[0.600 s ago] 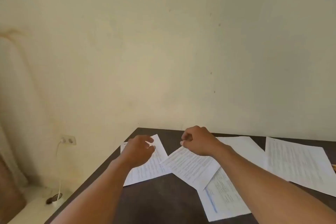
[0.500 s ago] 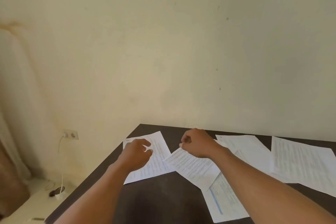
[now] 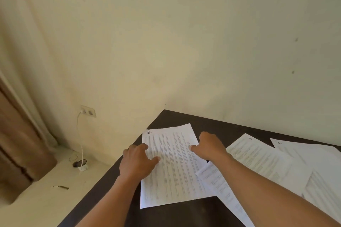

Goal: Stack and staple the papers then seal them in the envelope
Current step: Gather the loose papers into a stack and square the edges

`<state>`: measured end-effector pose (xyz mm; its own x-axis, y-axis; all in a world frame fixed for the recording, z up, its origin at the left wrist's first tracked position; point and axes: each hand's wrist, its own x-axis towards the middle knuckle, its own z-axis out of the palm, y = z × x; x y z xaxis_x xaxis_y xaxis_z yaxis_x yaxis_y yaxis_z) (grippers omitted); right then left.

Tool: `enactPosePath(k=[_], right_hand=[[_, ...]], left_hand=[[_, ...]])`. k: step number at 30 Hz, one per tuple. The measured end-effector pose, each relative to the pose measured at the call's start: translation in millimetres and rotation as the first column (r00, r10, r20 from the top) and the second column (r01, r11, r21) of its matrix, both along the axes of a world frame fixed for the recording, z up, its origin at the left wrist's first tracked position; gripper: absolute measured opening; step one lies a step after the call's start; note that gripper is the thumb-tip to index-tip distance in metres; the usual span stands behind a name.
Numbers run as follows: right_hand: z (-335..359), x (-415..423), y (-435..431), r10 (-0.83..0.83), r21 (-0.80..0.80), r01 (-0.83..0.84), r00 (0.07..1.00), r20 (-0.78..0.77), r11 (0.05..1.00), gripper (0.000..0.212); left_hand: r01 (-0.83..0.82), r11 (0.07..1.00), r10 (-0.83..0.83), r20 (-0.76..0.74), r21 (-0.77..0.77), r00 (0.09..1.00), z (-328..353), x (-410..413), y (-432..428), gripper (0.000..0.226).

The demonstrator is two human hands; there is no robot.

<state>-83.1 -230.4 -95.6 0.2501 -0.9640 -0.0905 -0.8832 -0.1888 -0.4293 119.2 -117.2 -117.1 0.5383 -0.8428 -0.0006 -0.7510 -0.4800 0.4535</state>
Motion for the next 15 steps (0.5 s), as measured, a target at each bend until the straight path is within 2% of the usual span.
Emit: enactPosePath(k=[4, 8, 11, 13, 15], right_hand=[[-15.5, 15.8, -11.7, -0.06, 0.062, 0.059, 0.998, 0.015, 0.996, 0.052], [-20.6, 24.0, -15.4, -0.104, 0.113, 0.099, 0.994, 0.042, 0.989, 0.037], [-23.8, 28.4, -18.0, -0.118, 0.092, 0.11, 0.99, 0.078, 0.99, 0.013], [-25.6, 30.3, -17.3, -0.117, 0.066, 0.108, 0.981, 0.154, 0.992, 0.007], [-20.6, 30.5, -12.5, -0.084, 0.046, 0.073, 0.947, 0.309, 0.996, 0.008]], left_hand=[[-0.012, 1.0, 0.012, 0.001, -0.01, 1.0, -7.2, 5.6, -13.9, 0.076], [-0.045, 0.997, 0.041, -0.06, -0.057, 0.997, -10.3, 8.1, -18.3, 0.072], [-0.065, 0.994, 0.054, -0.12, -0.093, 0.991, -9.0, 7.8, -16.3, 0.068], [-0.071, 0.99, 0.05, -0.166, -0.123, 0.985, -8.1, 7.9, -14.0, 0.068], [-0.095, 0.983, 0.054, -0.249, -0.16, 0.967, -6.4, 8.1, -11.5, 0.072]])
